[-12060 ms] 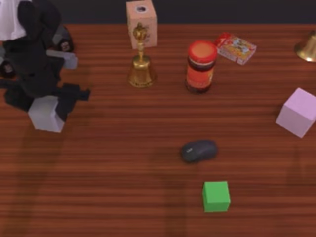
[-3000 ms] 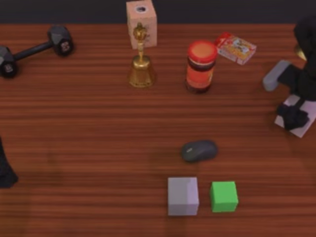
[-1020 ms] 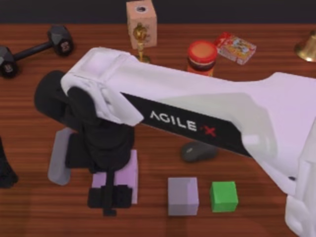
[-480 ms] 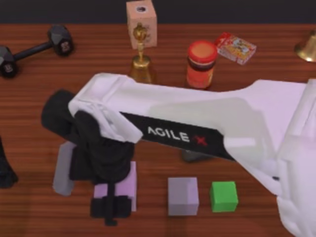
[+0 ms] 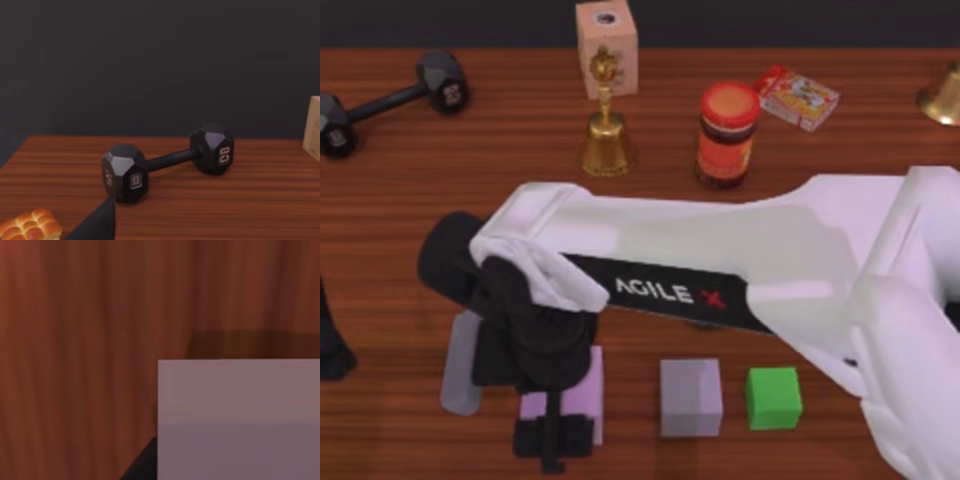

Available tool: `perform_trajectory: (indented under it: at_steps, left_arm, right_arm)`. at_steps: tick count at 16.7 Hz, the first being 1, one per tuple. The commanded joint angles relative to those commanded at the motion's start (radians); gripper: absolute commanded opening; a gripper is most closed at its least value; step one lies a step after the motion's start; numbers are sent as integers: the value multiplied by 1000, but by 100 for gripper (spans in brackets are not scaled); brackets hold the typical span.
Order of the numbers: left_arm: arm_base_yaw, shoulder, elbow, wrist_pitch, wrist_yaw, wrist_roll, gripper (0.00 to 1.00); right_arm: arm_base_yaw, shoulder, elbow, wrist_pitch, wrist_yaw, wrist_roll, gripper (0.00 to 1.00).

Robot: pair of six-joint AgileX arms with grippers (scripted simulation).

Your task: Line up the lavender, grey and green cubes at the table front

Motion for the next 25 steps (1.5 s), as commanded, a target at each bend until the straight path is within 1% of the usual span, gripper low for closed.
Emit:
perform_trajectory:
  at_steps: [12,13,22,25]
  left_arm:
    - [0,0,0,0,0,0,100]
    - [0,0,0,0,0,0,100]
    - [0,0,0,0,0,0,100]
    - [0,0,0,0,0,0,100]
  right_arm:
    - [0,0,0,0,0,0,98]
    - [0,0,0,0,0,0,100]
    - [1,-1,3,-4,0,-1,100]
    - [7,-14,69,-77,1,-5,100]
